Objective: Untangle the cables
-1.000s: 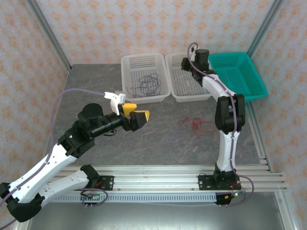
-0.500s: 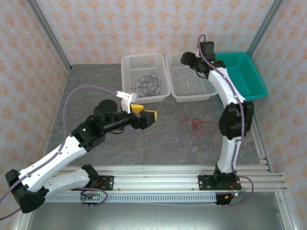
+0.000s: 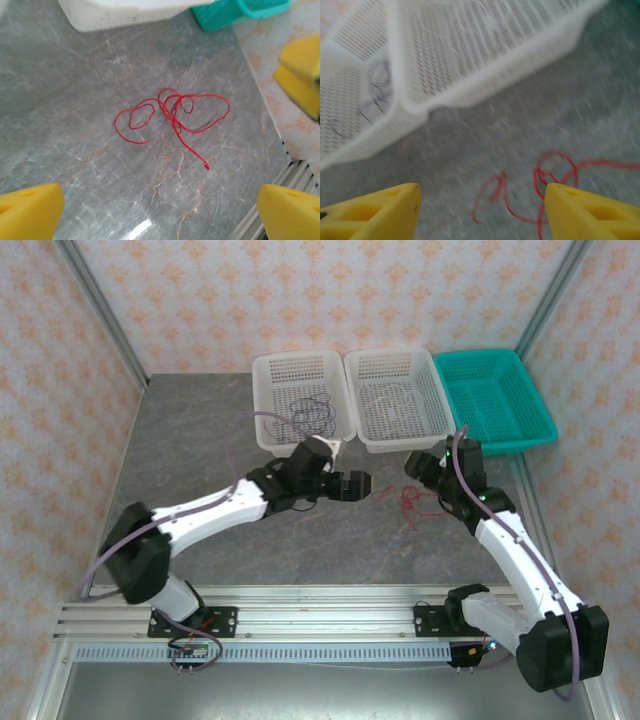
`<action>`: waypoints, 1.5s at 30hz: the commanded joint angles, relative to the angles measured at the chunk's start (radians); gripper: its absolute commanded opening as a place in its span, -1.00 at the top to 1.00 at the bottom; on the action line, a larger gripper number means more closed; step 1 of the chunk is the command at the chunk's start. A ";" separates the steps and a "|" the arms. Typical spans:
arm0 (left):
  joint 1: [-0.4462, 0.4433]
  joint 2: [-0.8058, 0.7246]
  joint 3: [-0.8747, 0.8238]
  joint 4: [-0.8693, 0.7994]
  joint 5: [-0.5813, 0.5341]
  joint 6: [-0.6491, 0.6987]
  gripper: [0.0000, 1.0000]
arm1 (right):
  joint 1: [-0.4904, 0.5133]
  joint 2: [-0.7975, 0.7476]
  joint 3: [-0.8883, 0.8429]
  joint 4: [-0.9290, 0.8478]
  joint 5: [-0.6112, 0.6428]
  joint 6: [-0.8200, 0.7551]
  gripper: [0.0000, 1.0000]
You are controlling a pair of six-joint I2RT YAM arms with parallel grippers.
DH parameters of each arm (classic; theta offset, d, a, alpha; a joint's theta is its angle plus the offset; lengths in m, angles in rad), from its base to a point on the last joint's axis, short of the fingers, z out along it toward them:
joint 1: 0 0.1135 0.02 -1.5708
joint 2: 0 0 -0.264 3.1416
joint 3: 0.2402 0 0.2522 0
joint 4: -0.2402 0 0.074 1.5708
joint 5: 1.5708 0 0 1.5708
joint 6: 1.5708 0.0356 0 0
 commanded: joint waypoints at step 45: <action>-0.012 0.250 0.249 -0.049 -0.029 -0.401 1.00 | 0.194 0.054 -0.183 0.214 0.091 -0.258 -0.31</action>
